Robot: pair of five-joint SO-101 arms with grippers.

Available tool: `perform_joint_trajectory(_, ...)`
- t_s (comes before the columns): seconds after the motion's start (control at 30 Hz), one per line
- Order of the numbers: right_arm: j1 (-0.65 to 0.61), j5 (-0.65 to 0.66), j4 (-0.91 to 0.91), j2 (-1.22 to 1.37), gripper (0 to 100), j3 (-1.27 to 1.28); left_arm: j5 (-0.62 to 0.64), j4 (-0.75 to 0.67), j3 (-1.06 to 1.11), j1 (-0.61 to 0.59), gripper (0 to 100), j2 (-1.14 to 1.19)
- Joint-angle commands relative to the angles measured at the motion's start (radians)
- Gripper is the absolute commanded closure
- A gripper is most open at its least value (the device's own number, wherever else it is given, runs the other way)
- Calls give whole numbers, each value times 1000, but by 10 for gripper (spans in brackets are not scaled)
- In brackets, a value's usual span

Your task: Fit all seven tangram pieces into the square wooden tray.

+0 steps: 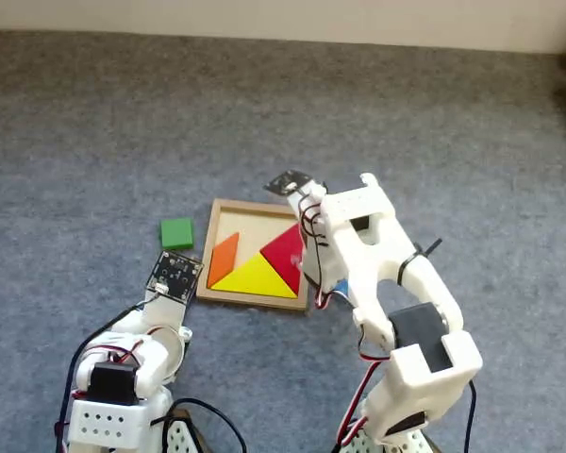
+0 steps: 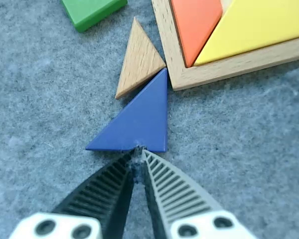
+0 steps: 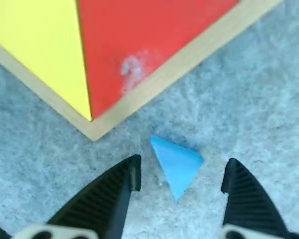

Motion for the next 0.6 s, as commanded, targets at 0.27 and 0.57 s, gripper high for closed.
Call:
perform_joint_trajectory(0.27,-10,12,-124,39,735,58,-3,6,19,-1,993,-38)
perform_joint_trajectory(0.57,-7,12,-39,45,817,59,-3,6,19,-1,993,-38)
